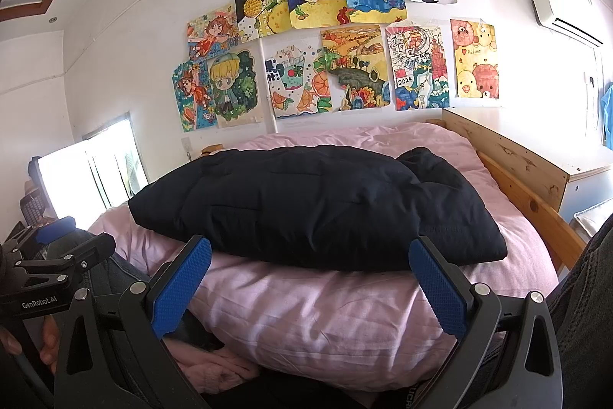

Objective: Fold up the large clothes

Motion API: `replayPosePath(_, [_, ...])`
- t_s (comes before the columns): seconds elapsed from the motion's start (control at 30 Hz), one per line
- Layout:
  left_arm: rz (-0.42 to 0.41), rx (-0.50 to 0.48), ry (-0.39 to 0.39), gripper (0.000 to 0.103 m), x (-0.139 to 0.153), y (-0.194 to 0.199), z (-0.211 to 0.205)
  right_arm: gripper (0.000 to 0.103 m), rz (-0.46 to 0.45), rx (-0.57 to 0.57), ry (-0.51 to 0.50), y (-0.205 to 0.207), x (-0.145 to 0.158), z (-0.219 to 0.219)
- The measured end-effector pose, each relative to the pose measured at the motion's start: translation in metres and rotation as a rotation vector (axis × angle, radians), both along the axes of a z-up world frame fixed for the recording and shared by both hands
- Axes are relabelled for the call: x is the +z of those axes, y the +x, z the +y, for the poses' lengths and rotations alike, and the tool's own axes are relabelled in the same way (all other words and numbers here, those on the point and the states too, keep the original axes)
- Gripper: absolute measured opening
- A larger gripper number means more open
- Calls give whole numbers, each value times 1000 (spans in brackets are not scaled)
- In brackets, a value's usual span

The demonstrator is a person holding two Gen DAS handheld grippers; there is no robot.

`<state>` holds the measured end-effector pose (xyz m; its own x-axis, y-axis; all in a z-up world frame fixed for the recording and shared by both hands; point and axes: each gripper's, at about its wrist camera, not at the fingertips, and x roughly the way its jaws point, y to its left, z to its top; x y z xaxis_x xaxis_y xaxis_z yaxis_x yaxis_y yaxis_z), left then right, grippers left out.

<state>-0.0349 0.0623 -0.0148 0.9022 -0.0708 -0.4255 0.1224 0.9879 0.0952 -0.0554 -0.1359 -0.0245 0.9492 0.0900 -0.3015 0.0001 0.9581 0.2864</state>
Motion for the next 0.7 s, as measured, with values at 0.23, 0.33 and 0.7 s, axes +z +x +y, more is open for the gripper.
replayPosePath(0.23, [-2,-1,1,103,0,0,0,102,0,0,0,0,-1,0])
replayPosePath(0.33, [-2,-2,1,103,-1,0,0,102,0,-1,0,0,-1,1])
replayPosePath(0.7, [-7,-3,5,103,0,0,1,102,-4,-4,3,0,0,3])
